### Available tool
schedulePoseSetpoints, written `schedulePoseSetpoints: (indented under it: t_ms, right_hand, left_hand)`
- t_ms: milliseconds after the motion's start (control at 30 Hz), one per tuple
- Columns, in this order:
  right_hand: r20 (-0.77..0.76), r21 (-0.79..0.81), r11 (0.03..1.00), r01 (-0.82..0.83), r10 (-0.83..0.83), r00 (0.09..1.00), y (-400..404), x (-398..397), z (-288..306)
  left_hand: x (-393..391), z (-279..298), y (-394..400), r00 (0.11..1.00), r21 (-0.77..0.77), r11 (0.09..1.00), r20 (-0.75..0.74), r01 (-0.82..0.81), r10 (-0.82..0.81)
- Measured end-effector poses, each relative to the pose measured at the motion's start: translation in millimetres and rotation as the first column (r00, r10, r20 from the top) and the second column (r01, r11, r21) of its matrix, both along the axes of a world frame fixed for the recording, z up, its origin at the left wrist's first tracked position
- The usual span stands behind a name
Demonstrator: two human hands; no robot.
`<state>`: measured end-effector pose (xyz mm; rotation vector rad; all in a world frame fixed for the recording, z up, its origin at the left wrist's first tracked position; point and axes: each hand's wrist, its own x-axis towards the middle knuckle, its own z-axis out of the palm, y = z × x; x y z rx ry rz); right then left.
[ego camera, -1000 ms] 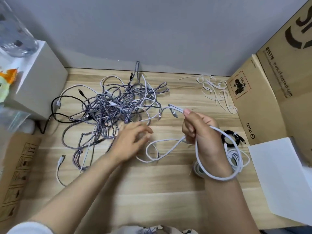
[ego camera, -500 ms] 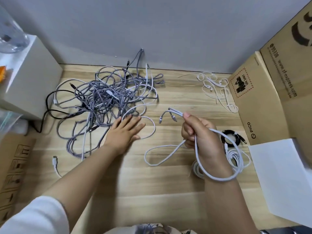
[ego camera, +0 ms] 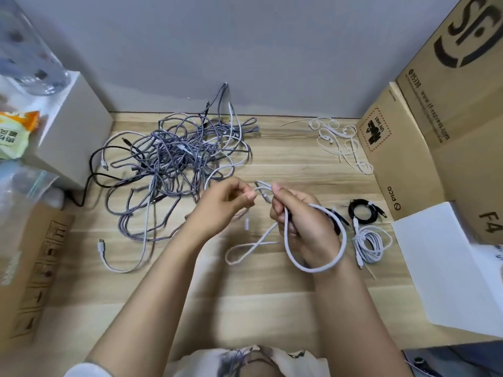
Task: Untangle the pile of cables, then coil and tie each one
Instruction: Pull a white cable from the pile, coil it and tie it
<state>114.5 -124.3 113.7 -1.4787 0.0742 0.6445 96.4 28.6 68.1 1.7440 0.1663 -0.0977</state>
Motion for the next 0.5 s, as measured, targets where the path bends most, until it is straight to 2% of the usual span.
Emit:
schedulePoseSetpoints:
  t_ms: [133, 233, 300, 433, 500]
  right_hand:
    - [0.035, 0.003, 0.999, -0.032, 0.031, 0.999, -7, -6, -8]
    - [0.077, -0.126, 0.988, -0.085, 0.096, 0.992, -17, -12, -23]
    - [0.075, -0.243, 0.948, -0.206, 0.230, 0.970, -24, -18, -34]
    - [-0.153, -0.336, 0.796, -0.504, 0.482, 0.863, -28, -29, -48]
    - [-0.255, -0.317, 0.765, -0.561, 0.501, 0.827, -26, -35, -49]
  left_hand:
    - [-16, 14, -6, 0.989, -0.114, 0.987, 0.089, -0.109, 0.119]
    - [-23, 28, 2, 0.954, -0.298, 0.928, 0.128, -0.224, 0.271]
    - [-26, 38, 9, 0.947, -0.386, 0.897, 0.140, -0.216, 0.289]
    - [-31, 54, 5, 0.959, -0.435, 0.885, 0.133, -0.169, 0.249]
    - [-32, 55, -1, 0.960, -0.381, 0.901, 0.100, -0.208, 0.263]
